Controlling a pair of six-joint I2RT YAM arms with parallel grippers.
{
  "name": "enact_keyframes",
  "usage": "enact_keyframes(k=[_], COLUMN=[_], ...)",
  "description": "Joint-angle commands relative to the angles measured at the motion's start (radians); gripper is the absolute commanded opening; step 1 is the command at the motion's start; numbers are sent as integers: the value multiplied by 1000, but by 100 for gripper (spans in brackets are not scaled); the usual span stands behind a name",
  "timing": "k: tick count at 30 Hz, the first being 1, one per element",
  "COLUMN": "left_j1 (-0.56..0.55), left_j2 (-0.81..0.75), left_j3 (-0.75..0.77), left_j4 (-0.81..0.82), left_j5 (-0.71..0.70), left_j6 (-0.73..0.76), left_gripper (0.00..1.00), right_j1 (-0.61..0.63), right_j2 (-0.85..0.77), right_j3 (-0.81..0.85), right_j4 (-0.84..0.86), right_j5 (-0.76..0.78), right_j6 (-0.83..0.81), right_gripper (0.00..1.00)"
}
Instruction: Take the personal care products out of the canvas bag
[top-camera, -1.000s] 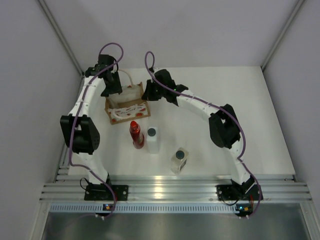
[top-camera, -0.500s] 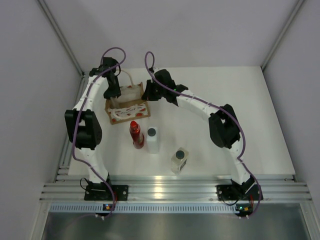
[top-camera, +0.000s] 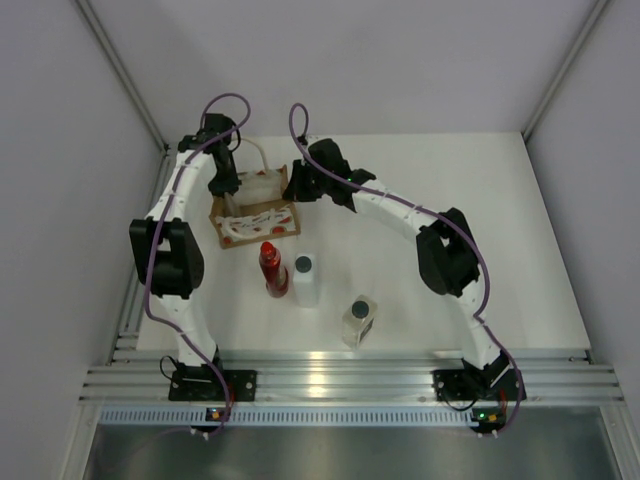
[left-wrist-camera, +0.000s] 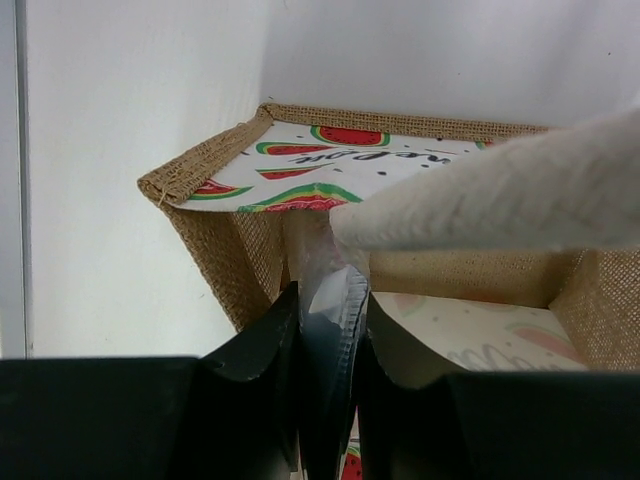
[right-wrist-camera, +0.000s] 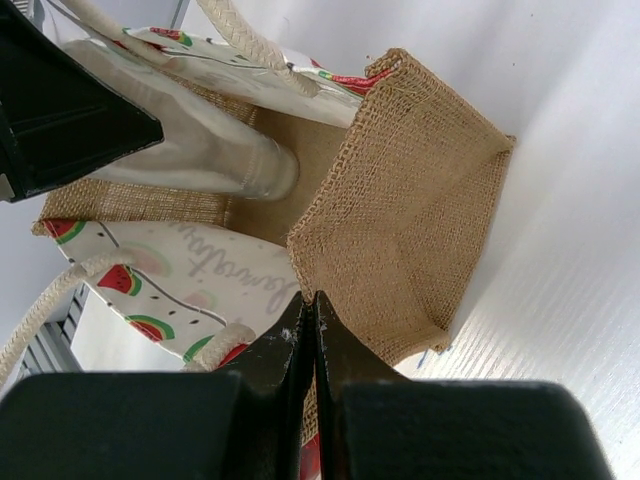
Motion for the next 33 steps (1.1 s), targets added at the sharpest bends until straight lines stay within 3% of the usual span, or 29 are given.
enact_keyframes(k=[1,13,21,26,33], left_j1=[2,4,1,1,1], left_j2=[-64,-217,-416,-563,-749], left_j3=[46,117,120,69,-84], left_j4=[-12,-14,-14,-18,-49], left_j5=[33,94,186,306,280], left_j6=[-11,-2,10,36,39], left_gripper=[0,0,0,0,0], right_j1=[-2,-2,-2,-3,-3], right_j2=[23,23,27,33,32], right_j3=[50,48,51,57,63], right_j4=[21,21,21,21,19], right_j5=[-13,-5,4,2,5], right_j6=[-4,-4,-3,3,2], right_gripper=[0,0,0,0,0])
